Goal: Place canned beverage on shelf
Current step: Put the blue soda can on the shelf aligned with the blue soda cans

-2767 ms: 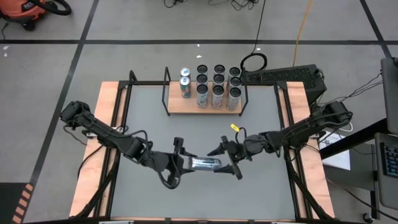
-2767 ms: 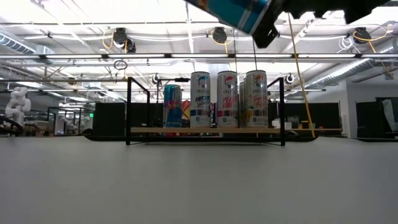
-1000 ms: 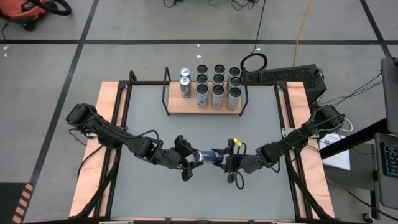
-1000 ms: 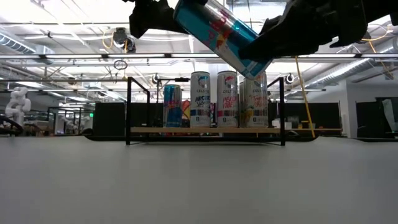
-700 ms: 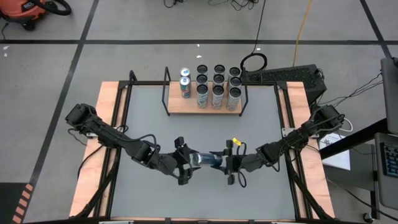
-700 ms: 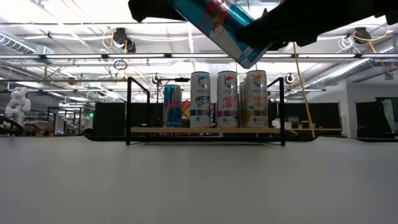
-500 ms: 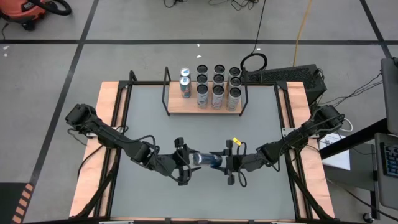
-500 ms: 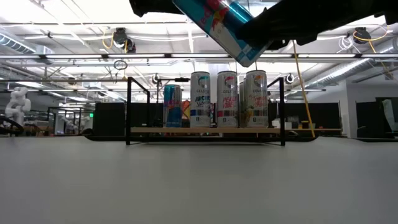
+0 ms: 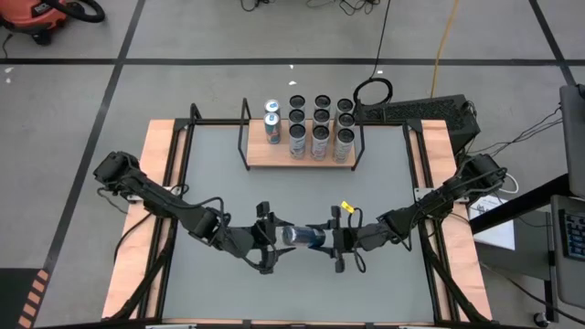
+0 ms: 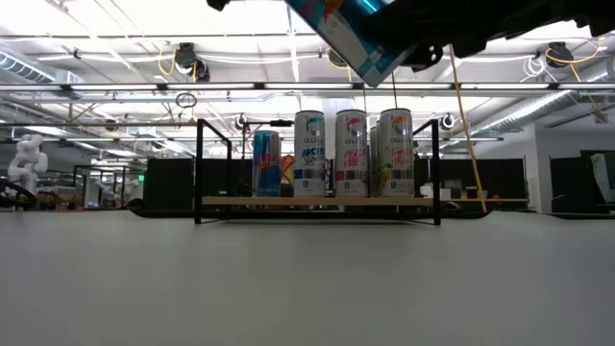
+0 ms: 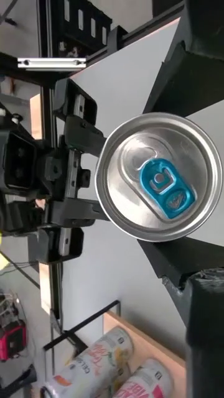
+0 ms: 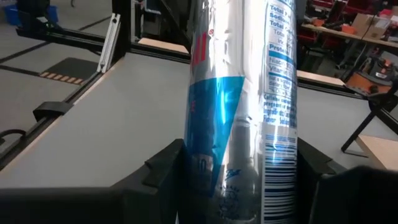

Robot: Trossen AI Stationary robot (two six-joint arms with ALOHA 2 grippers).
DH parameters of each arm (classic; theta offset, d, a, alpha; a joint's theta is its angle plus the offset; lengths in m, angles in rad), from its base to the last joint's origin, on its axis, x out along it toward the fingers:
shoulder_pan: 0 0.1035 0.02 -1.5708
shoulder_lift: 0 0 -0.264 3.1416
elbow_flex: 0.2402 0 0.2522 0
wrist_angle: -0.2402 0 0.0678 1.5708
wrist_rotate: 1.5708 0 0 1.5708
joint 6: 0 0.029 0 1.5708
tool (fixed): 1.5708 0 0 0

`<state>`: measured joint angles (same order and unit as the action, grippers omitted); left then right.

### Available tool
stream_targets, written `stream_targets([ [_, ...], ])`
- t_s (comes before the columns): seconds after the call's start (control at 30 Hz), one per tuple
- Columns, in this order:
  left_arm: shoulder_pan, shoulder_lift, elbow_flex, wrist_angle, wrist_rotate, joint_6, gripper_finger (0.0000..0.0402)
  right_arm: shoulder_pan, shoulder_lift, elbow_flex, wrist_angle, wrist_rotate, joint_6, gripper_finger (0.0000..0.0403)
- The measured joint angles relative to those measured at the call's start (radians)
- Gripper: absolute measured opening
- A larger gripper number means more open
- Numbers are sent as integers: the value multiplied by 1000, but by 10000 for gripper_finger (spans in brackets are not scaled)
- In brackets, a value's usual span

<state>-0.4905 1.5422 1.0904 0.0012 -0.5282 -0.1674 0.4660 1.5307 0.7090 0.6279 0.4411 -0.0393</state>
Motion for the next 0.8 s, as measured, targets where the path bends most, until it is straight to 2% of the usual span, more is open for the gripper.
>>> stream_targets([
  [0.13,-3,-8,0,5,1,26,284,0,0,0,12,-3,-6,169],
  [0.4,-8,-22,0,9,0,34,234,0,1,0,39,-8,-13,169],
  [0.57,-8,-25,0,6,0,34,230,0,1,0,45,-5,-22,172],
  [0.8,-7,-34,0,-19,10,20,228,0,1,0,36,5,5,222],
])
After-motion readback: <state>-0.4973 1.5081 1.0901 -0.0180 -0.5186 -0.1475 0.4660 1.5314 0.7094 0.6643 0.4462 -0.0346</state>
